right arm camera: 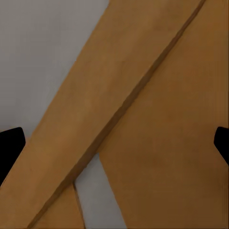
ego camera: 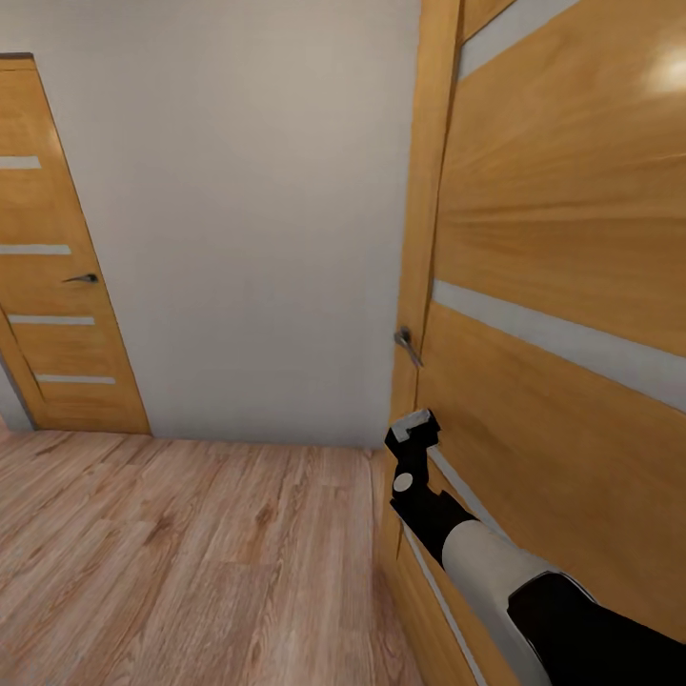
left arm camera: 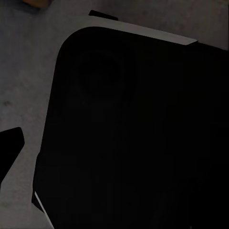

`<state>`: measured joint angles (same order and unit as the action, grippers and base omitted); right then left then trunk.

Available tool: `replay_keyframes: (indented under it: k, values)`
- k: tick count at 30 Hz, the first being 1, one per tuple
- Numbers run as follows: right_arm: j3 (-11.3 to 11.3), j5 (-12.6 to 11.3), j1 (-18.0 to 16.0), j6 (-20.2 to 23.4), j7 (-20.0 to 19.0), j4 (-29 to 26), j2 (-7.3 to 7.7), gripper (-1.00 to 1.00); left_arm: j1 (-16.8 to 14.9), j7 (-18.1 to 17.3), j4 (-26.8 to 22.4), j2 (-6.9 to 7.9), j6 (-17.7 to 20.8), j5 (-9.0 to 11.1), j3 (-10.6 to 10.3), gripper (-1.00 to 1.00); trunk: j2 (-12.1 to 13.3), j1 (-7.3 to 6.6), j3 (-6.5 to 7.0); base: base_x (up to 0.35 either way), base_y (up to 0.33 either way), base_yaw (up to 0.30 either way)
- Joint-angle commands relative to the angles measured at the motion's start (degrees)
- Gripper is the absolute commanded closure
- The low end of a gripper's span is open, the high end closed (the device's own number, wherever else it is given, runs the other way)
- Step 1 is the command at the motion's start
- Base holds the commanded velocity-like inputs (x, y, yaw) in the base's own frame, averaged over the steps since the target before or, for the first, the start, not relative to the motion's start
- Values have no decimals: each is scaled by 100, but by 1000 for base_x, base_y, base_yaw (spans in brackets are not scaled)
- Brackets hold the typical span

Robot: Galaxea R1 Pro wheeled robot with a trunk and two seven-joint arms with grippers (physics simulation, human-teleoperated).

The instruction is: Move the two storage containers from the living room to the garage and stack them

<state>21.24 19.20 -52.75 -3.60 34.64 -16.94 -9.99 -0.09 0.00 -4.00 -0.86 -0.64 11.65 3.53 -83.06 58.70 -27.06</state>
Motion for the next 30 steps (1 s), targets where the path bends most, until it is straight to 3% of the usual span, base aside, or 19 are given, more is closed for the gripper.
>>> replay_keyframes:
  k: [1,10,17,23,28,30]
  values:
    - [-41,9,-8,-9,44,14,-1,-100,0,0,-4,-2,-6,12,34,-100,-2,3,-5,321,0,0]
    - [-48,0,-8,-54,53,30,-1,-100,0,0,-4,-2,-11,12,34,-100,-2,3,-5,285,0,0]
    - [-50,1,-8,-69,66,25,-1,-100,0,0,-4,-2,-14,12,34,-100,-2,3,-5,36,0,0]
    - [-55,5,-8,-73,462,24,-1,-100,0,0,-4,-2,-14,12,34,-100,-2,3,-5,0,0,0]
    - [-52,0,-8,-78,559,24,-1,-100,0,0,-4,-4,-14,12,34,-100,-2,3,-5,0,0,0]
    - [-54,-2,-8,-83,566,24,72,-100,0,0,-4,-3,-14,12,34,-100,-2,3,-5,0,0,0]
